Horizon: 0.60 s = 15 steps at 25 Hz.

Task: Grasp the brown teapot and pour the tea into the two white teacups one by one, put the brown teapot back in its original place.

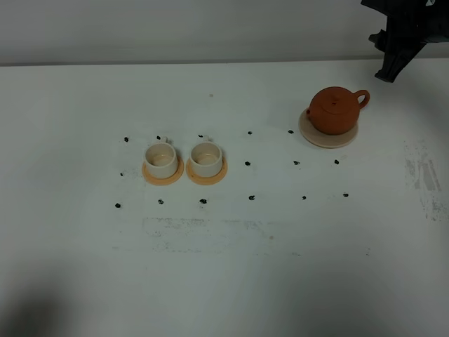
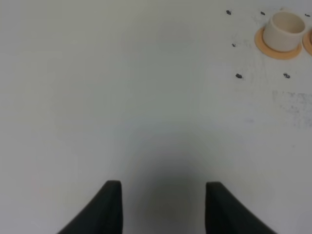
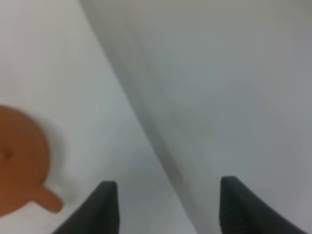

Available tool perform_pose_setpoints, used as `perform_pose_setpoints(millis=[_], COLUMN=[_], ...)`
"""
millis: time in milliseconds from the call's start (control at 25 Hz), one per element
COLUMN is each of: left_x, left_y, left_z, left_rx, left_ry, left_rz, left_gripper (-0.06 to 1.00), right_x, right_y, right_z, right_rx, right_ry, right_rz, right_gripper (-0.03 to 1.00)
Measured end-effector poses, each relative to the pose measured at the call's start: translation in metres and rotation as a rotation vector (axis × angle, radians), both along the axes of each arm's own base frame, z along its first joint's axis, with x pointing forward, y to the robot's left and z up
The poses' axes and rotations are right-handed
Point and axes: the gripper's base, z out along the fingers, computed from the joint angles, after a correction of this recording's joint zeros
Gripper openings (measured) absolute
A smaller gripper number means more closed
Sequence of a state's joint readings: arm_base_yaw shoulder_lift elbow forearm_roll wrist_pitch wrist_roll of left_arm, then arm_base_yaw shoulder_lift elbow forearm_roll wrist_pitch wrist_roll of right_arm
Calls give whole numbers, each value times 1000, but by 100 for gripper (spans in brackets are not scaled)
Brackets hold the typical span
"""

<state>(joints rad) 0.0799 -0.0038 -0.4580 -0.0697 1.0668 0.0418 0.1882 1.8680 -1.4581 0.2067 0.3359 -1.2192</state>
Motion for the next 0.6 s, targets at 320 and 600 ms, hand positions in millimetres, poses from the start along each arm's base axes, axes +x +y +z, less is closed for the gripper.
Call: perform_pose_setpoints(millis=[320, 600], left_x=[0, 0], left_y=[0, 0], left_z=[0, 0], left_rx=[0, 0], left_ry=[0, 0], left_rz=[0, 0], left_gripper=[43, 43], right_x=[41, 62], right_y=[-27, -45], right_z=[-50, -79], right_rx=[7, 50], right_ry=[9, -25], right_rz=[-97, -182], right_gripper=[48, 48])
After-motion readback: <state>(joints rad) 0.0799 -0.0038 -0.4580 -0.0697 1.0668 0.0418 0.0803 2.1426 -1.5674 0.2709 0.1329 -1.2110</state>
